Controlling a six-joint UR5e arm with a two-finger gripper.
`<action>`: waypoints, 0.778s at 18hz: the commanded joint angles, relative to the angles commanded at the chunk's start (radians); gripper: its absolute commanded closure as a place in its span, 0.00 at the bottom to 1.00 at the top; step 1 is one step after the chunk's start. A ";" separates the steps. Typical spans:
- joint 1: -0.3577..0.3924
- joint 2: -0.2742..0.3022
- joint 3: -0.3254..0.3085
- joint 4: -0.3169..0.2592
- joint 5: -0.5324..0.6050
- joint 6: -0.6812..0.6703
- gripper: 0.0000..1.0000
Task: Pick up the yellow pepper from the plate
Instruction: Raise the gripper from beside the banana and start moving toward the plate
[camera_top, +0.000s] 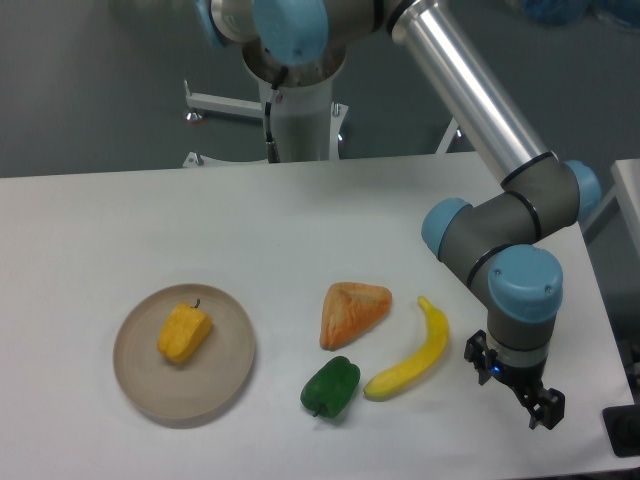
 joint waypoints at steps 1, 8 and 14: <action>0.000 0.000 0.002 0.000 0.000 -0.002 0.00; -0.014 0.034 -0.015 -0.009 0.002 -0.027 0.00; -0.046 0.142 -0.104 -0.075 -0.005 -0.118 0.00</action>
